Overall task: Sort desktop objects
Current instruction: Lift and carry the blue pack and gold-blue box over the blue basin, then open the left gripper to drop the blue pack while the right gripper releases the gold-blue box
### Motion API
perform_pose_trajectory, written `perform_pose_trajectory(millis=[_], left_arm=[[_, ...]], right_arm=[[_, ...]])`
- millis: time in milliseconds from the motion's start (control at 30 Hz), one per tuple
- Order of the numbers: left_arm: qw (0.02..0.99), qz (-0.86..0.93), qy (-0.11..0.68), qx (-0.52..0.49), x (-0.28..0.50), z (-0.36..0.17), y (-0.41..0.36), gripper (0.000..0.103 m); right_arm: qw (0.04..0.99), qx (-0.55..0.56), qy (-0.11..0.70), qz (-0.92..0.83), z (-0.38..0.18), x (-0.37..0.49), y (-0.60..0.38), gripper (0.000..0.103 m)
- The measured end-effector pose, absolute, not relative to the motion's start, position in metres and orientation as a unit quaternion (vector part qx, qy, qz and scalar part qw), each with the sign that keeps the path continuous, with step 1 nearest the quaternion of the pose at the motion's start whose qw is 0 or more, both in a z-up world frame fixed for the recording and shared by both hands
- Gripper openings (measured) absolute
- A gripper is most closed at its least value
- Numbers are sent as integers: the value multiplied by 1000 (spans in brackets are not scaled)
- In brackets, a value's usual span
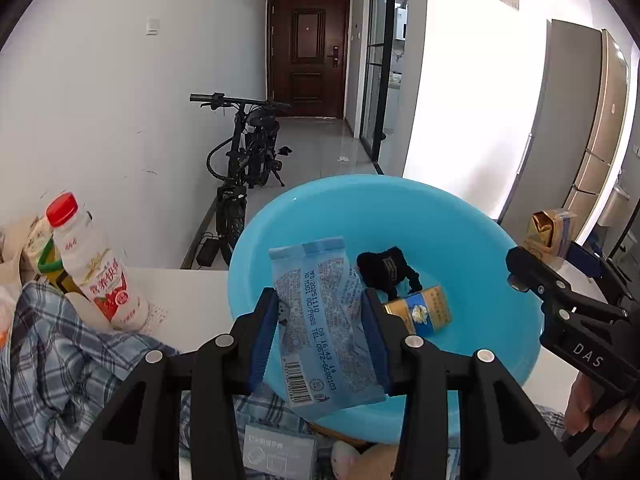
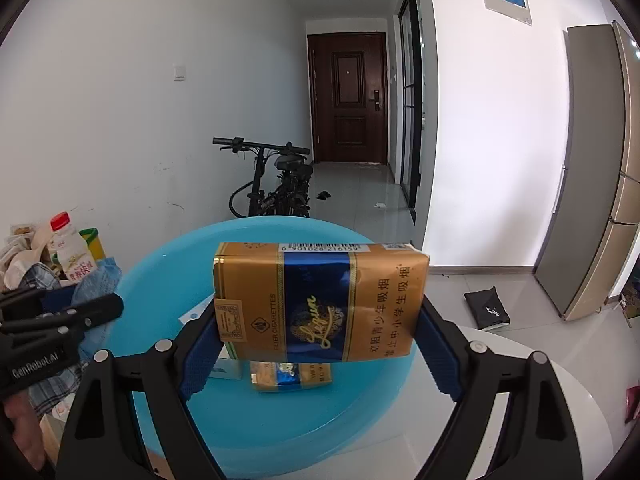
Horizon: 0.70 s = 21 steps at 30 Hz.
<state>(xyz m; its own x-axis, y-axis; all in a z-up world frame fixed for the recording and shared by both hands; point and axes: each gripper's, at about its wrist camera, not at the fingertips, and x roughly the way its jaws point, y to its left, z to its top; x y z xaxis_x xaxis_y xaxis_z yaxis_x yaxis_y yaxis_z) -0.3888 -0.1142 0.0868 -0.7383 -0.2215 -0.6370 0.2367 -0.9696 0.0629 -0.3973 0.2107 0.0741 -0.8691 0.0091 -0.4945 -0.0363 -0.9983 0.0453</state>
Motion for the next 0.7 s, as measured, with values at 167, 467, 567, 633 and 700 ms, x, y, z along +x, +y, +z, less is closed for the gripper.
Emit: perform_pose_trajectory(millis=[167,467,567,633,700], left_arm=[[115,-928,37,351,-413,92,-116,44],[132,-923,22,360,-436,70,-105,44],[125,-922,30,367,-442,69,-106,44],[118,-920,37,371,-445,67,-108,44],[124,-919,37,372,-449,64,-112,44]], right_arm=[[5,-286,45,957,79,-419,220,86],[14,-289,74,954,70,-433,231,86],[21,-285,65,956,71,-434,229,86],[15,-286,62,956,69,-435,226,86],[14,-290,57,955,67,-438,221,86]])
